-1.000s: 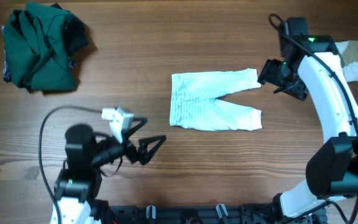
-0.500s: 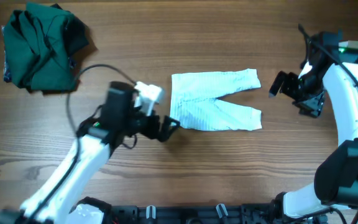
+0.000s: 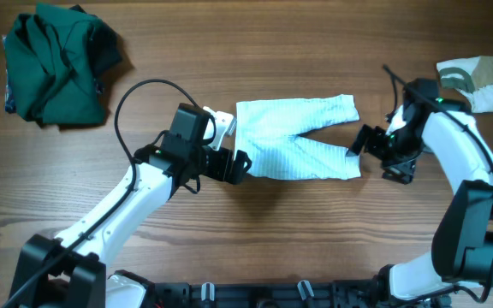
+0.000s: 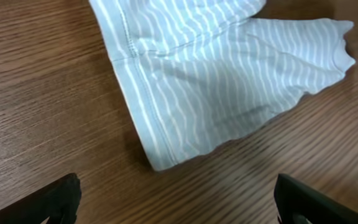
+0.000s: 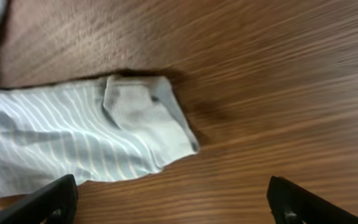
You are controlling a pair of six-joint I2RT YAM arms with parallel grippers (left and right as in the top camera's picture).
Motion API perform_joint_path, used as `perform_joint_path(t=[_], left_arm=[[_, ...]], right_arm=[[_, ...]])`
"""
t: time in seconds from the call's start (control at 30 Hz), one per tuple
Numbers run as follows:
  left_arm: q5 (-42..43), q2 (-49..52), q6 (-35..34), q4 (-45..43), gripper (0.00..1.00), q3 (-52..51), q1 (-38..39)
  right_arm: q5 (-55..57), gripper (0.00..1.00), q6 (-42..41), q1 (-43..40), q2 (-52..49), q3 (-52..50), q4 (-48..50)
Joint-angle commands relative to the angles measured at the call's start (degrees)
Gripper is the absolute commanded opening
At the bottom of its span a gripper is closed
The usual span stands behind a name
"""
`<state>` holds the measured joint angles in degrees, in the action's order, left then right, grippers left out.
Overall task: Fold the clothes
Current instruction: 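Move both grippers to the garment's left waist and right leg ends, then grasp the left waist edge and right leg cuff with both grippers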
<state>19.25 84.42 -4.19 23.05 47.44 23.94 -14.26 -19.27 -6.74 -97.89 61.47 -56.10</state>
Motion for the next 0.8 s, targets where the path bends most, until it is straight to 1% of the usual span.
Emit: perform_joint_path(t=[0.0,0.23,0.43,0.77], left_arm=[[-0.6,2.0,-1.0,-0.3,1.00,1.3,0.2],[-0.7,2.8,-1.0,-0.8,1.00,1.3,0.2],[-0.7,3.0,-1.6,-1.0,1.00,1.3,0.2],[-0.1,7.7,-4.0,-2.0,1.00,1.3,0.2]], right_arm=[[-3.7,0.96,-0.3,2.8,1.0,-2.8,2.7],[-2.4,0.93,-0.5,6.3,0.9,-3.0,3.8],[1.0,0.92,-1.9,6.3,0.9,-3.1,4.6],[3.6,0.91,-1.6,6.3,0.7,-3.1,8.4]])
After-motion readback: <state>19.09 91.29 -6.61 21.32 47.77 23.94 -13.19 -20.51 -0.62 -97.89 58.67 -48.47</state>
